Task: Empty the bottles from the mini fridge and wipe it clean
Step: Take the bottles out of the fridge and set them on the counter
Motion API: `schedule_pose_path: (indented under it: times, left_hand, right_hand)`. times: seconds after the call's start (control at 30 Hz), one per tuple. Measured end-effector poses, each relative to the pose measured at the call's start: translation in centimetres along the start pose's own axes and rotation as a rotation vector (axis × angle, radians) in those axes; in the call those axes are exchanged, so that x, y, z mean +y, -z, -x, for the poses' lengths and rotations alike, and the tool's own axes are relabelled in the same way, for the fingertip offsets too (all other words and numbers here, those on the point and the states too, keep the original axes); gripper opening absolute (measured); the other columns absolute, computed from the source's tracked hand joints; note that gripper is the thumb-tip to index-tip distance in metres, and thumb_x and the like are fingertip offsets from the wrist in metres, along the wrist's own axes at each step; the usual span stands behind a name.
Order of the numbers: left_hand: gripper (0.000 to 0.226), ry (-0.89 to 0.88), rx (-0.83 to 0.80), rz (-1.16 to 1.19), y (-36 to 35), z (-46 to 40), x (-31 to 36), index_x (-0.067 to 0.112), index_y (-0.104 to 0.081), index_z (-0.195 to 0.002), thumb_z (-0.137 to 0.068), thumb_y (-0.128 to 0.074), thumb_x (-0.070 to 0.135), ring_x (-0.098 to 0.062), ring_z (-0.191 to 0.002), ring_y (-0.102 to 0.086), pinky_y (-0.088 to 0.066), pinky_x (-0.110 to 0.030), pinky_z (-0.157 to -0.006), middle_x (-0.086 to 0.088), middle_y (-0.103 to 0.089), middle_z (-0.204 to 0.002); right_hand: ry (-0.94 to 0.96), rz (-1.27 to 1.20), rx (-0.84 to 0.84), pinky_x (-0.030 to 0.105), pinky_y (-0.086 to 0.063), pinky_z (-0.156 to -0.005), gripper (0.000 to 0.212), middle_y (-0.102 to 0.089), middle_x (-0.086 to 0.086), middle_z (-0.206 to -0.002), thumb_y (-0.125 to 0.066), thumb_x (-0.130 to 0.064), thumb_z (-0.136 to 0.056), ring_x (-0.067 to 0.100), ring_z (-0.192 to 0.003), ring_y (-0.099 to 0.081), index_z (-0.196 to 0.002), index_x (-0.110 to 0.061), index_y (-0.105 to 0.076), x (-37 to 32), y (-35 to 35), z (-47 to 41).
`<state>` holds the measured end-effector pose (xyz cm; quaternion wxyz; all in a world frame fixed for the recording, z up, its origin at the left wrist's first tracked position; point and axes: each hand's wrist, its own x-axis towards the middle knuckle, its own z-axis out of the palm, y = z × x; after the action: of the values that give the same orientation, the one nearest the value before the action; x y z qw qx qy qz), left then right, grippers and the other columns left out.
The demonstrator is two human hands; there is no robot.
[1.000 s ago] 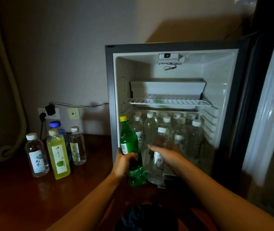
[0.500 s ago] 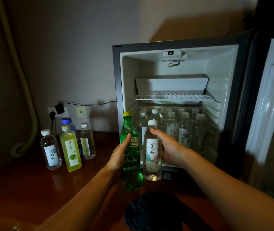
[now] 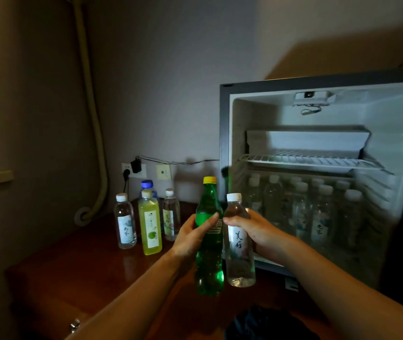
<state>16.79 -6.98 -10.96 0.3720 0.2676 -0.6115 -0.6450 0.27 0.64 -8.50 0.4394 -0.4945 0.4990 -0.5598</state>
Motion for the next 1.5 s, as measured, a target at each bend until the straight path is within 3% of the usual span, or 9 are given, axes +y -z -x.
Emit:
schedule_pose_path:
  times: [0.1, 0.3, 0.5, 0.63, 0.87, 1.0, 1.17, 1.33, 1.5]
  left_hand:
    - [0.055, -0.027, 0.026, -0.056, 2.0, -0.1, 0.2, 0.023, -0.061, -0.118, -0.071, -0.079, 0.042, -0.022, -0.107, -0.065, -0.049, -0.045, -0.097, -0.002, -0.070, -0.112]
    - [0.057, -0.046, 0.133, -0.144, 5.2, 0.0, 0.6, 0.021, -0.061, -0.115, -0.065, -0.079, 0.040, -0.018, -0.102, -0.065, -0.055, -0.033, -0.084, -0.002, -0.069, -0.110]
    - [0.060, -0.057, 0.319, -0.274, 9.8, -0.9, 0.4, 0.019, -0.067, -0.106, -0.054, -0.084, 0.043, -0.016, -0.094, -0.068, -0.055, -0.028, -0.073, -0.001, -0.071, -0.102]
    - [0.066, -0.046, 0.415, -0.294, 13.0, -1.3, -0.6, 0.018, -0.070, -0.104, -0.047, -0.093, 0.042, -0.020, -0.090, -0.071, -0.058, -0.039, -0.081, -0.003, -0.074, -0.097]
    - [0.046, -0.106, 0.517, -0.389, 17.6, -0.5, -1.1, 0.023, -0.067, -0.103, -0.063, -0.088, 0.029, -0.016, -0.091, -0.070, -0.058, -0.039, -0.081, 0.001, -0.073, -0.095]
    - [0.056, -0.128, 0.549, -0.425, 19.4, -0.2, -0.5, 0.026, -0.058, -0.110, -0.063, -0.088, 0.028, -0.014, -0.096, -0.067, -0.056, -0.038, -0.085, 0.002, -0.069, -0.103]
    - [0.059, -0.100, 0.591, -0.457, 21.1, -0.7, -0.2, 0.031, -0.053, -0.107, -0.059, -0.087, 0.035, -0.016, -0.100, -0.065, -0.054, -0.046, -0.090, 0.002, -0.067, -0.106]
    - [0.059, -0.093, 0.607, -0.560, 22.7, -0.9, 0.4, 0.028, -0.055, -0.113, -0.064, -0.085, 0.036, -0.013, -0.097, -0.065, -0.056, -0.042, -0.089, 0.004, -0.067, -0.105]
    - [0.061, -0.090, 0.621, -0.645, 23.6, -0.9, 1.1, 0.026, -0.053, -0.120, -0.069, -0.084, 0.034, -0.013, -0.101, -0.063, -0.054, -0.037, -0.091, 0.006, -0.064, -0.109]
  right_hand:
    - [-0.009, 0.049, 0.021, 0.049, -0.053, -0.090, 0.043, -0.073, 0.010, -0.106, -0.076, -0.018, -0.079, 0.027, -0.097, -0.071, -0.118, -0.014, -0.059, 0.1, -1.2, -1.3]
    - [0.000, 0.150, -0.008, 0.027, -0.052, -0.075, 0.043, -0.071, -0.001, -0.107, -0.080, -0.024, -0.076, 0.014, -0.096, -0.068, -0.114, -0.024, -0.060, 0.4, -3.4, -3.9]
    - [0.008, 0.230, 0.069, 0.043, -0.049, -0.098, 0.058, -0.068, -0.001, -0.108, -0.086, -0.044, -0.061, 0.018, -0.104, -0.064, -0.107, -0.027, -0.055, 1.7, -6.2, -7.7]
    - [-0.013, 0.221, 0.077, 0.033, -0.047, -0.086, 0.045, -0.059, -0.004, -0.105, -0.078, -0.026, -0.081, 0.016, -0.102, -0.058, -0.108, -0.019, -0.043, 2.6, -8.0, -9.9]
    - [0.026, 0.534, 0.181, 0.038, -0.052, -0.091, 0.062, -0.053, 0.003, -0.119, -0.084, -0.045, -0.065, 0.019, -0.107, -0.057, -0.119, -0.029, -0.057, 6.6, -9.8, -14.2]
    - [0.070, 0.520, 0.240, 0.038, -0.055, -0.086, 0.048, -0.063, 0.004, -0.113, -0.085, -0.039, -0.065, 0.018, -0.098, -0.063, -0.105, -0.037, -0.058, 7.0, -10.0, -15.8]
    - [0.092, 0.536, 0.350, 0.031, -0.047, -0.081, 0.075, -0.056, 0.006, -0.121, -0.086, -0.041, -0.066, 0.022, -0.107, -0.058, -0.125, -0.015, -0.049, 7.6, -10.2, -16.7]
    - [0.434, 0.595, 0.530, 0.027, -0.045, -0.071, 0.031, -0.047, -0.001, -0.105, -0.069, -0.034, -0.084, 0.012, -0.088, -0.053, -0.104, -0.018, -0.050, 6.3, -12.1, -14.7]
    - [0.737, 0.768, 0.211, 0.020, -0.046, -0.066, 0.010, -0.051, -0.007, -0.093, -0.060, -0.022, -0.089, 0.003, -0.077, -0.052, -0.095, -0.025, -0.052, 4.3, -16.2, -14.1]
